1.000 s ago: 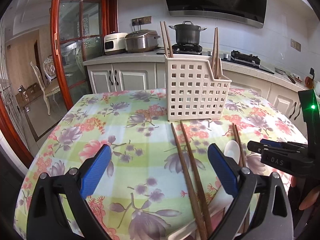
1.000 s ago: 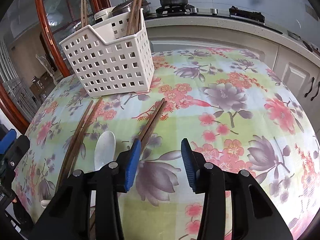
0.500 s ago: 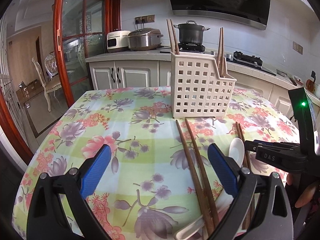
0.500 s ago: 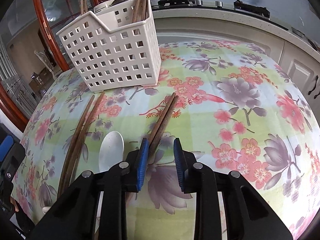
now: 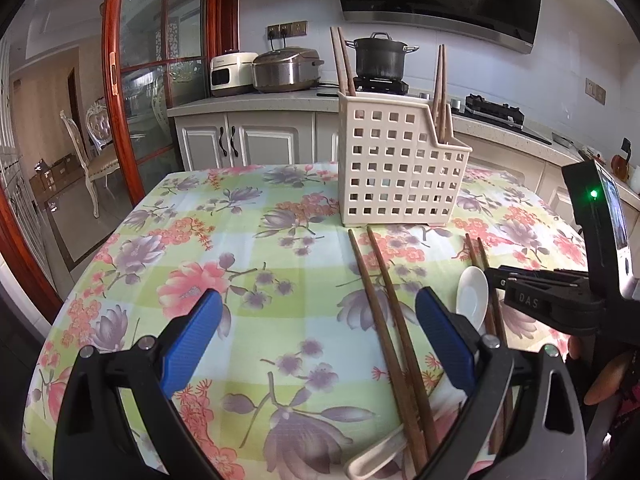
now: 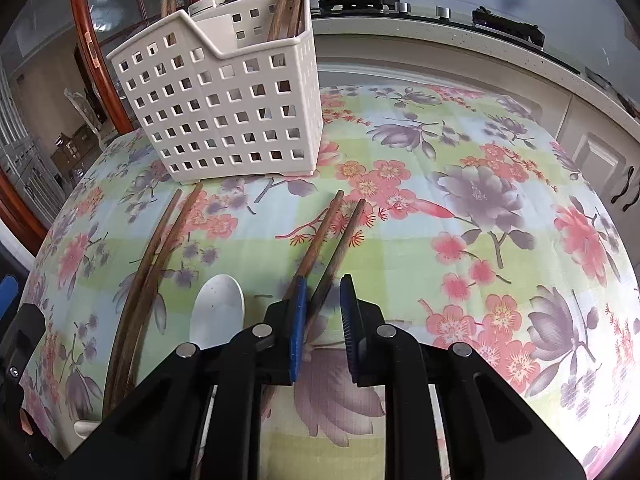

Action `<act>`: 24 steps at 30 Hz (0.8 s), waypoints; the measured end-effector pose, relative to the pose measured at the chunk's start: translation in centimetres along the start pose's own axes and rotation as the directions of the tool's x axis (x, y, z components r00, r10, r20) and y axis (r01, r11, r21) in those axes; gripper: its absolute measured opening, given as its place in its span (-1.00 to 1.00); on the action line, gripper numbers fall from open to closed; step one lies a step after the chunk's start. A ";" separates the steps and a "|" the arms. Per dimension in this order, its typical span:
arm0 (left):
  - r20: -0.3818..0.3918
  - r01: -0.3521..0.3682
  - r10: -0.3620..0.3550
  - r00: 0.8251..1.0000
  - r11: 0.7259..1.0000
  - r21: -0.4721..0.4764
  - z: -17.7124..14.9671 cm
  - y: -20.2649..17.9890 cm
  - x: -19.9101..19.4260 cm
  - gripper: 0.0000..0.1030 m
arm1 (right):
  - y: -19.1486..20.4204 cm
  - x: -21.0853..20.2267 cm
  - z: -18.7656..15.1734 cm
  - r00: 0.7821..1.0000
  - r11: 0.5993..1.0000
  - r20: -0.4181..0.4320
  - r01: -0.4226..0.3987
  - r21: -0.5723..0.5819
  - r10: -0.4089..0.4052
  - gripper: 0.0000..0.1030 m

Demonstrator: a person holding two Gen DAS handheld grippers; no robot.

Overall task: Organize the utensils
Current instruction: 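Close the right gripper on a wooden chopstick while the left gripper grasps another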

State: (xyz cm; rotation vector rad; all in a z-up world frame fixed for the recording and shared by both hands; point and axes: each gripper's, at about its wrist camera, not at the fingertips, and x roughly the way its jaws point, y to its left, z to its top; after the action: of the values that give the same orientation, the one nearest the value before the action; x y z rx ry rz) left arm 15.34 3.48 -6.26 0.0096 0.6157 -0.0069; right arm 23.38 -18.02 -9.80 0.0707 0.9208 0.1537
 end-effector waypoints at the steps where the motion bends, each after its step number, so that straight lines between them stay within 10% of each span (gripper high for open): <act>1: -0.006 0.000 0.000 1.000 1.000 0.000 0.0 -0.1 0.1 0.83 | -0.1 0.0 0.0 1.000 1.000 -0.001 -0.006 -0.005 0.006 -0.65; 24: -0.200 0.024 -0.021 0.980 1.000 0.012 1.5 -1.6 5.5 0.67 | -1.6 -0.6 -0.3 0.997 0.991 -0.052 -0.070 -0.111 0.065 -0.83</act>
State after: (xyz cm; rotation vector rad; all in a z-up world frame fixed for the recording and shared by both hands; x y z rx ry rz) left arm 20.67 1.79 -8.17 0.0173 0.8173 -0.0324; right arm 22.98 -19.70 -9.70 -0.0063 0.9568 0.2710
